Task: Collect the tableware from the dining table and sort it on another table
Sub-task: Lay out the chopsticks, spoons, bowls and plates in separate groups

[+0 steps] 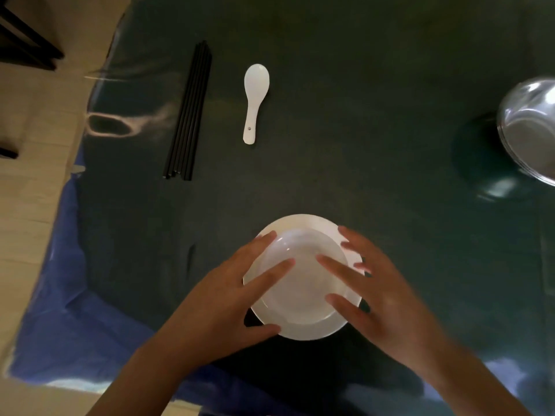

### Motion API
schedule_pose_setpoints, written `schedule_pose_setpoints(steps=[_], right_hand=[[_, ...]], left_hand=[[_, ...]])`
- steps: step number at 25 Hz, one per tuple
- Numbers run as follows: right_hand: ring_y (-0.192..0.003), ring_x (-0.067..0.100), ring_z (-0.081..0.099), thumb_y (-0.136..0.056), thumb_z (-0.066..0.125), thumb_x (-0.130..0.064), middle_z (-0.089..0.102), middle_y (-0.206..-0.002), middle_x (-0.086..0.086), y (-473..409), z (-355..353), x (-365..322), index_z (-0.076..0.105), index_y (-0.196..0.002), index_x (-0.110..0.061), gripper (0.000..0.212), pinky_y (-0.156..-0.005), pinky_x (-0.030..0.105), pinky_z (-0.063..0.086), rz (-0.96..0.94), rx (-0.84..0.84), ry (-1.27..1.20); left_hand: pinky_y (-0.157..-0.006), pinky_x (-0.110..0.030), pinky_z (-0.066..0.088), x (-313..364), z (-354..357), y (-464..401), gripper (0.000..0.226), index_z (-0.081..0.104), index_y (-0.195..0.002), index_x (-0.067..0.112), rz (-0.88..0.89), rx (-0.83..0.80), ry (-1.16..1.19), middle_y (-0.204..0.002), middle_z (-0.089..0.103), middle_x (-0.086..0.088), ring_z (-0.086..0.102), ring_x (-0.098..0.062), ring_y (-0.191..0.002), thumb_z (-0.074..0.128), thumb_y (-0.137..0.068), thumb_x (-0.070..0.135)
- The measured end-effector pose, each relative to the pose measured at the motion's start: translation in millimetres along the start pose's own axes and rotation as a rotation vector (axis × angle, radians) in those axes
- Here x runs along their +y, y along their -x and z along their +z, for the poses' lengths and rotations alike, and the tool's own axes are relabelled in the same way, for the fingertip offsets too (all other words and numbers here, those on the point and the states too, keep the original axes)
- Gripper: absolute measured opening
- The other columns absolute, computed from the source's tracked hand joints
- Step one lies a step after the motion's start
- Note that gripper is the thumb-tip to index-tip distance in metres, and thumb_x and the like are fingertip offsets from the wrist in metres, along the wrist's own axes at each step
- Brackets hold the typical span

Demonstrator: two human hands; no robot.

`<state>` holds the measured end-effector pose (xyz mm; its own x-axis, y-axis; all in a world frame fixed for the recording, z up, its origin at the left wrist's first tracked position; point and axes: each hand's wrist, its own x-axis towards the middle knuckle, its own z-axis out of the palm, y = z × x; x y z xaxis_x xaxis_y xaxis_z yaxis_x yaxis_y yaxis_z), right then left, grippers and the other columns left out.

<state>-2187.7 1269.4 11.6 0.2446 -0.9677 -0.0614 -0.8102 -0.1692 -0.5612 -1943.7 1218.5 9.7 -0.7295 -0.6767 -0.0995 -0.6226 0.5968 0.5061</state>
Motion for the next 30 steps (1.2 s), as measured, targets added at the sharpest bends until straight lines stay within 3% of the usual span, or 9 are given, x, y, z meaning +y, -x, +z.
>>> schedule_pose_setpoints(steps=[3,5,7,12,17,20,23,27,30], right_hand=[[-0.094,0.017,0.068,-0.085,0.06,-0.03,0.048,-0.138,0.002,10.1,12.7,-4.7,0.064,-0.117,-0.023,0.033,-0.076,0.033,0.058,0.098,0.057,-0.086],[-0.081,0.012,0.069,-0.081,0.068,-0.021,0.04,-0.137,-0.021,9.2,16.4,-8.0,0.064,-0.116,-0.027,0.035,-0.078,0.028,0.057,0.25,0.08,-0.262],[-0.072,0.007,0.067,-0.079,0.07,-0.019,0.035,-0.133,-0.032,7.7,16.7,-10.6,0.062,-0.117,-0.031,0.04,-0.077,0.024,0.057,0.352,0.083,-0.342],[-0.075,0.011,0.067,-0.077,0.071,-0.012,0.045,-0.129,-0.024,-8.9,-3.9,-6.5,0.064,-0.115,-0.024,0.041,-0.074,0.02,0.057,0.311,0.144,-0.394],[-0.081,-0.015,0.06,-0.077,0.071,-0.009,0.042,-0.119,-0.036,-62.6,-38.4,19.2,0.064,-0.116,-0.019,0.041,-0.067,-0.003,0.044,0.225,0.217,-0.387],[-0.074,-0.002,0.064,-0.078,0.069,-0.008,0.049,-0.12,-0.023,-111.5,-55.1,42.8,0.064,-0.116,-0.02,0.04,-0.071,-0.001,0.046,0.242,0.257,-0.363],[-0.081,0.01,0.064,-0.078,0.064,-0.005,0.059,-0.125,-0.007,-152.6,-64.0,64.3,0.065,-0.115,-0.018,0.039,-0.084,0.014,0.049,0.314,0.27,-0.406],[-0.083,0.008,0.061,-0.079,0.061,-0.007,0.067,-0.114,0.0,-180.3,-62.2,84.7,0.064,-0.115,-0.02,0.039,-0.08,0.008,0.043,0.38,0.234,-0.367],[-0.082,0.009,0.058,-0.079,0.059,-0.007,0.068,-0.109,0.002,-190.1,-57.4,93.8,0.063,-0.117,-0.019,0.039,-0.072,0.003,0.039,0.398,0.221,-0.384]], left_hand=[[-0.066,-0.021,0.054,0.9,10.8,5.4,0.077,0.038,-0.136,0.034,-0.055,0.052,0.04,-0.154,0.016,0.003,0.062,-0.017,-0.101,0.076,-0.069,0.041],[-0.075,-0.03,0.058,0.8,18.0,5.3,0.064,0.047,-0.128,0.029,-0.046,0.124,0.093,-0.151,0.02,0.001,0.059,-0.017,-0.107,0.077,-0.071,0.034],[-0.083,-0.03,0.054,-0.1,23.4,4.5,0.055,0.05,-0.122,0.024,-0.022,0.186,0.103,-0.148,0.025,-0.002,0.051,-0.01,-0.112,0.073,-0.073,0.034],[-0.099,-0.02,0.039,-8.6,19.1,-14.9,0.048,0.054,-0.12,0.019,0.002,0.258,0.165,-0.149,0.031,-0.009,0.037,-0.007,-0.127,0.066,-0.077,0.037],[-0.104,-0.021,0.034,-25.9,-12.0,-79.4,0.05,0.06,-0.116,0.016,0.048,0.342,0.13,-0.147,0.033,-0.01,0.039,-0.014,-0.13,0.077,-0.07,0.027],[-0.105,-0.019,0.032,-41.8,-33.0,-130.0,0.046,0.066,-0.108,0.008,0.055,0.371,0.083,-0.144,0.038,-0.016,0.045,-0.017,-0.123,0.081,-0.067,0.021],[-0.101,-0.019,0.031,-57.0,-41.7,-171.6,0.037,0.068,-0.1,0.011,0.027,0.36,0.066,-0.143,0.04,-0.016,0.049,-0.017,-0.117,0.081,-0.066,0.018],[-0.099,-0.005,0.021,-75.3,-33.5,-202.0,0.032,0.067,-0.097,0.015,-0.021,0.352,0.107,-0.144,0.039,-0.011,0.049,-0.018,-0.119,0.08,-0.068,0.019],[-0.101,-0.01,0.027,-83.1,-25.3,-212.7,0.034,0.067,-0.098,0.013,-0.01,0.358,0.098,-0.142,0.04,-0.013,0.046,-0.022,-0.122,0.08,-0.068,0.018]])
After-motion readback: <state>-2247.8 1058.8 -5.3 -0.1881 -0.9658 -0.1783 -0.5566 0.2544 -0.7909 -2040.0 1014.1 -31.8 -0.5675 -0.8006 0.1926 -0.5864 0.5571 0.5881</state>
